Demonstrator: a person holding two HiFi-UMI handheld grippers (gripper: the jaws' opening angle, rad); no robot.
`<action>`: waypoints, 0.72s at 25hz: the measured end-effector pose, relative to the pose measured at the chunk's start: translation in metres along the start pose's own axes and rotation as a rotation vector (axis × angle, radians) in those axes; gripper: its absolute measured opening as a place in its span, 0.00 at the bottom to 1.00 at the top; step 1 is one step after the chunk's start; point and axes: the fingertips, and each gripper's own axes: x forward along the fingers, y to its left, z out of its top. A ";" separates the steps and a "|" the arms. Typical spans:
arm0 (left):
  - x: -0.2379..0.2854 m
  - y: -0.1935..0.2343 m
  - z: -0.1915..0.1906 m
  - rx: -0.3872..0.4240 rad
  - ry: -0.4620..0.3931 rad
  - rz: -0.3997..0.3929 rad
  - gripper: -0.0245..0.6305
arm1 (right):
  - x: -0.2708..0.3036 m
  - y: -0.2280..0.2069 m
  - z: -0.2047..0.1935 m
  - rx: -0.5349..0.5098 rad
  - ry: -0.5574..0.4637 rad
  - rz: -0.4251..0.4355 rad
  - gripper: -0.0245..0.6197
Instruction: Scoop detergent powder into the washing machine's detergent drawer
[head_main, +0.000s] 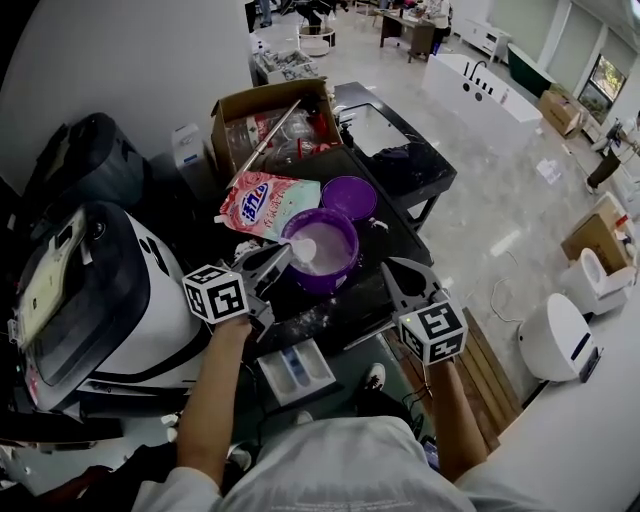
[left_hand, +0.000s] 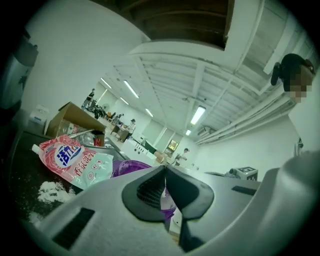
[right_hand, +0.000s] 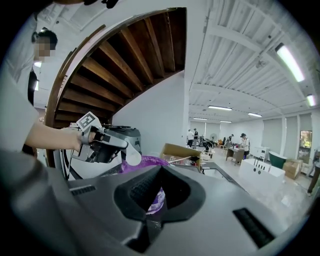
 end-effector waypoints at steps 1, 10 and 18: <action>-0.005 -0.002 0.003 -0.006 -0.024 -0.008 0.06 | -0.001 0.005 0.001 -0.006 -0.001 -0.002 0.05; -0.069 -0.030 0.021 -0.020 -0.172 -0.056 0.06 | -0.027 0.047 0.020 -0.067 -0.042 -0.055 0.05; -0.131 -0.054 0.011 -0.004 -0.184 -0.096 0.06 | -0.053 0.098 0.036 -0.100 -0.087 -0.092 0.05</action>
